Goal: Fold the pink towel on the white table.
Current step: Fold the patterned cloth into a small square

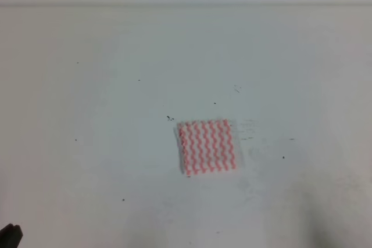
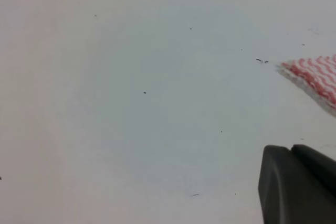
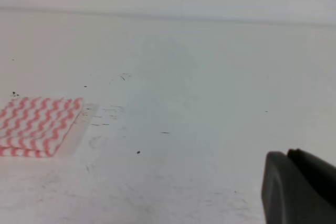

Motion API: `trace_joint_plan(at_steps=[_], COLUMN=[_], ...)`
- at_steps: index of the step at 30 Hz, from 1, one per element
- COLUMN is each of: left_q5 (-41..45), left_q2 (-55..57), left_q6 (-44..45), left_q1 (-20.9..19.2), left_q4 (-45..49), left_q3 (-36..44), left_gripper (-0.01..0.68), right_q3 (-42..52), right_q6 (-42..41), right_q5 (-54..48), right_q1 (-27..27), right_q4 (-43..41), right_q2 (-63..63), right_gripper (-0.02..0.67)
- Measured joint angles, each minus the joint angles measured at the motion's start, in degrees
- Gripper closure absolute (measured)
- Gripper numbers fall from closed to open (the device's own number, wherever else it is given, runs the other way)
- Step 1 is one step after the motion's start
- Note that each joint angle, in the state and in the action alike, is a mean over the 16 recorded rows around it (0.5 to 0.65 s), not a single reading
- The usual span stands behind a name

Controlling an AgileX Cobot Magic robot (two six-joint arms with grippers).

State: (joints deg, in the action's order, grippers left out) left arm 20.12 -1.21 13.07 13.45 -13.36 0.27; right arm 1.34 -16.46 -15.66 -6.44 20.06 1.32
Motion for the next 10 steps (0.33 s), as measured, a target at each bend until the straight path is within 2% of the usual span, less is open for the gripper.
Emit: trace_joint_plan(at_steps=[10], left_q5=[0.00], left_q2=[-0.01], left_q6=[0.00], left_q1=[0.00], left_q4=[0.00], left_q3=[0.14], left_gripper=[0.673], right_q3=[0.10], right_q6=[0.02], right_q5=[0.06], right_q1=[0.00], right_q4=[0.01], right_q2=[-0.09], right_gripper=[0.651])
